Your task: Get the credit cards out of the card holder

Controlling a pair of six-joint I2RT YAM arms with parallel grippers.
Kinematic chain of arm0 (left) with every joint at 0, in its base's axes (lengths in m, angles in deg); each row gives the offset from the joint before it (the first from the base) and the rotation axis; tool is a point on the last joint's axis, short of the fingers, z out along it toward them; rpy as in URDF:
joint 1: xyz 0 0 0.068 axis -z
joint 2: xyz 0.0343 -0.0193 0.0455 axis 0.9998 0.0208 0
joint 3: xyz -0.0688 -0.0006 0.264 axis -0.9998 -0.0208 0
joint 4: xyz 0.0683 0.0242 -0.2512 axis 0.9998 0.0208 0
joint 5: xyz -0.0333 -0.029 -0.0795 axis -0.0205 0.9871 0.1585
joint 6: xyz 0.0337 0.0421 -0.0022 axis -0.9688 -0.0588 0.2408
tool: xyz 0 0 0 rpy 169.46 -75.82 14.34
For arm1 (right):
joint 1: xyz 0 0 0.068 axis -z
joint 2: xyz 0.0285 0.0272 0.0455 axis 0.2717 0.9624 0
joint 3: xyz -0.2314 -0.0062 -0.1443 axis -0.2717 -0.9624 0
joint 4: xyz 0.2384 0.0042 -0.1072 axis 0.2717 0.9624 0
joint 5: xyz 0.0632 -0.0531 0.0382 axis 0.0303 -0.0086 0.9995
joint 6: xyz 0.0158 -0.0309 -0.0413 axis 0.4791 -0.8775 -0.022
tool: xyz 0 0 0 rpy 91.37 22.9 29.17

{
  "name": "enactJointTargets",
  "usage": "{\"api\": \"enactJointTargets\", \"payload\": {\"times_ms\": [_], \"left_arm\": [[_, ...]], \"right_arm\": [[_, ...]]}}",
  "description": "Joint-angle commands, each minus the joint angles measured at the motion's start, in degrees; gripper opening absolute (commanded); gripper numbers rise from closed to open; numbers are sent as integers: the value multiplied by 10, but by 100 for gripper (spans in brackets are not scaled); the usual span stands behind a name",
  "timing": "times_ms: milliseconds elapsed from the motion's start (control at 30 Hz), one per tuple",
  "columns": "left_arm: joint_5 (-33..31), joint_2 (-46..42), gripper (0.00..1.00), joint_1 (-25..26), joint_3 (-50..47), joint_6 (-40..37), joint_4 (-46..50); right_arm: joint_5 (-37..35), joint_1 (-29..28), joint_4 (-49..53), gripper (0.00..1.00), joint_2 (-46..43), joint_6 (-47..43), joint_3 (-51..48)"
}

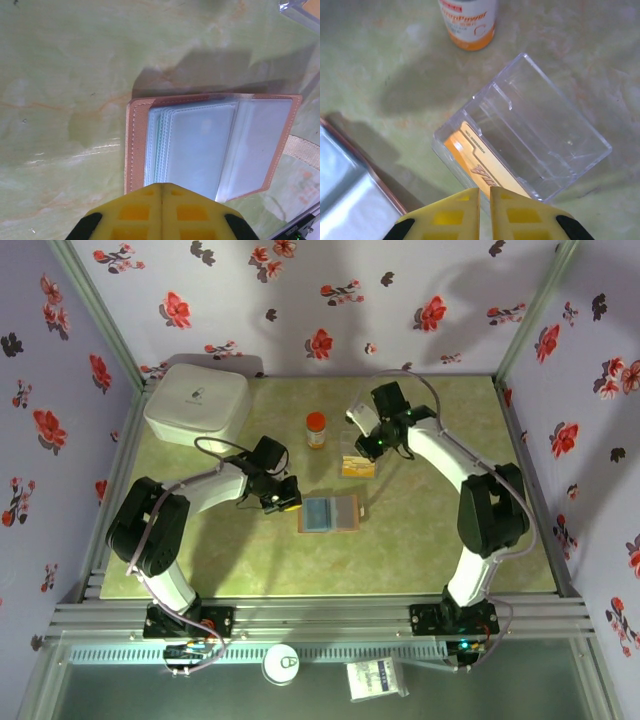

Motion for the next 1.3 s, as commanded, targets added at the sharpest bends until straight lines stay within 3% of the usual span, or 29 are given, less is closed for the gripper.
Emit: {"api": "enactJointTargets", "payload": {"times_ms": [0, 167, 367, 900, 1267], "left_arm": [[6, -1, 4, 0, -6, -3, -9], [13, 6, 4, 7, -3, -7, -15], [11, 17, 3, 14, -7, -5, -14], [0, 22, 0, 24, -38, 3, -28], [-1, 39, 0, 24, -29, 1, -29]], "right_arm": [[4, -16, -107, 13, -42, 213, -55], [-3, -45, -181, 14, -89, 377, -142], [-5, -91, -192, 13, -106, 486, -178], [20, -165, -195, 14, -74, 580, -212], [18, -183, -191, 17, -60, 624, -227]]}}
